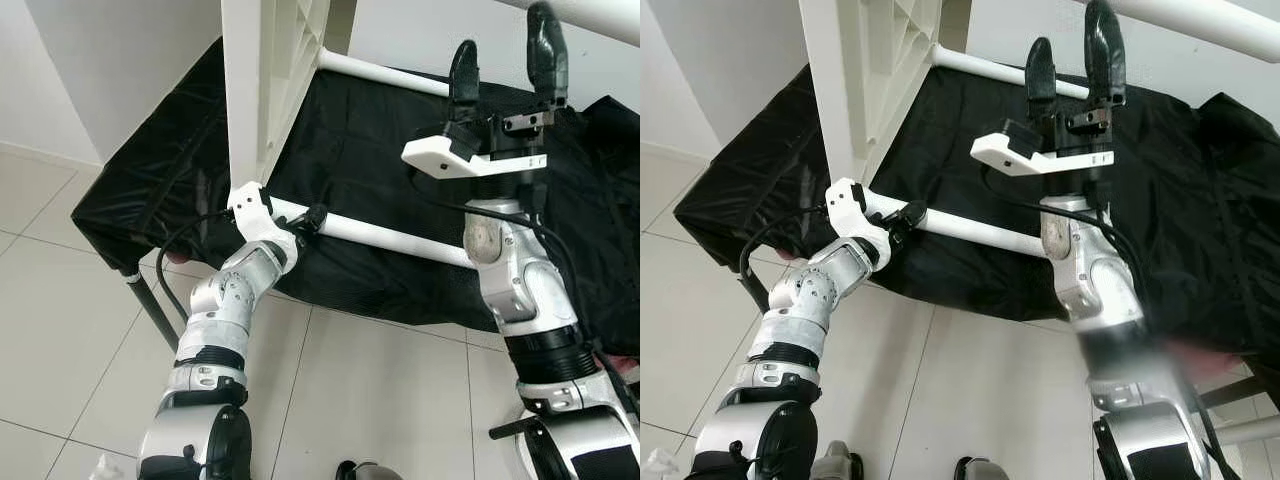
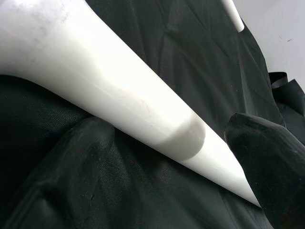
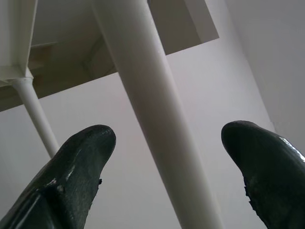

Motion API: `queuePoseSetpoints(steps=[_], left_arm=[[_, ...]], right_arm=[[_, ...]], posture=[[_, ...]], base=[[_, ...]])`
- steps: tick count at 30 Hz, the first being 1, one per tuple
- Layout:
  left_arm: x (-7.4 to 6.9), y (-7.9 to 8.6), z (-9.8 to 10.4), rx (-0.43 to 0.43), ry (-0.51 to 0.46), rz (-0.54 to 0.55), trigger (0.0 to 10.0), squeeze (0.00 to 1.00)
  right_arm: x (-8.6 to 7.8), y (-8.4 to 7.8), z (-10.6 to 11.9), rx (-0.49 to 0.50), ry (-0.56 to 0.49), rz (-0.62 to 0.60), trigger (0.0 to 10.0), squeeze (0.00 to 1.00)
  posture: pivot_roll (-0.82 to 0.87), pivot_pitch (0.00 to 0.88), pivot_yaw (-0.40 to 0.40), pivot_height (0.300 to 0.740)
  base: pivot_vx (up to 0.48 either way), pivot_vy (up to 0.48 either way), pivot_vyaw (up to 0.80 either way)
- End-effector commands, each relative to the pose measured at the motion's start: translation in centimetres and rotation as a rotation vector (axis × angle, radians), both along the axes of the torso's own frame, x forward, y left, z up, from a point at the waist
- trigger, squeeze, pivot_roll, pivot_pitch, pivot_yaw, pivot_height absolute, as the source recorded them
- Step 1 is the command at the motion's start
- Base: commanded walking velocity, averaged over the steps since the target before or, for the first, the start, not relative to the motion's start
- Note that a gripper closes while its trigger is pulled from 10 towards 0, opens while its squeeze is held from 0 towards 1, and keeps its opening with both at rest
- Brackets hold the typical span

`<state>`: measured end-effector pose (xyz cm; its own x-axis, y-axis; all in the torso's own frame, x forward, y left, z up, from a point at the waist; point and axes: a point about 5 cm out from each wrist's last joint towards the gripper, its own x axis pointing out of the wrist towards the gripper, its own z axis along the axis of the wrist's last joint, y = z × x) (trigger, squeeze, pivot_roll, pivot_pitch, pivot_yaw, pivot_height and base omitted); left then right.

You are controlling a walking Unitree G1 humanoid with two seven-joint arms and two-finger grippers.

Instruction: Building children table

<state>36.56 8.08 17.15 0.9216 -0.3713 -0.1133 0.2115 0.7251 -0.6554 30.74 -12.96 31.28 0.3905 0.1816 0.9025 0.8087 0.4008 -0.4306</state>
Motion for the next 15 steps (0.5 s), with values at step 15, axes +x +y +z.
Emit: queuePoseSetpoints(steps=[15], left_arm=[[0.4, -1.0, 1.2, 0.0, -0.047, -0.022, 10.0, 0.0]], right_arm=[[2.4, -0.2, 3.9, 0.003, 0.005, -0.016, 10.0, 0.0]], posture=[[0.07, 0.104, -0.072, 0.74]], base=[[0.0, 0.0, 0.0]])
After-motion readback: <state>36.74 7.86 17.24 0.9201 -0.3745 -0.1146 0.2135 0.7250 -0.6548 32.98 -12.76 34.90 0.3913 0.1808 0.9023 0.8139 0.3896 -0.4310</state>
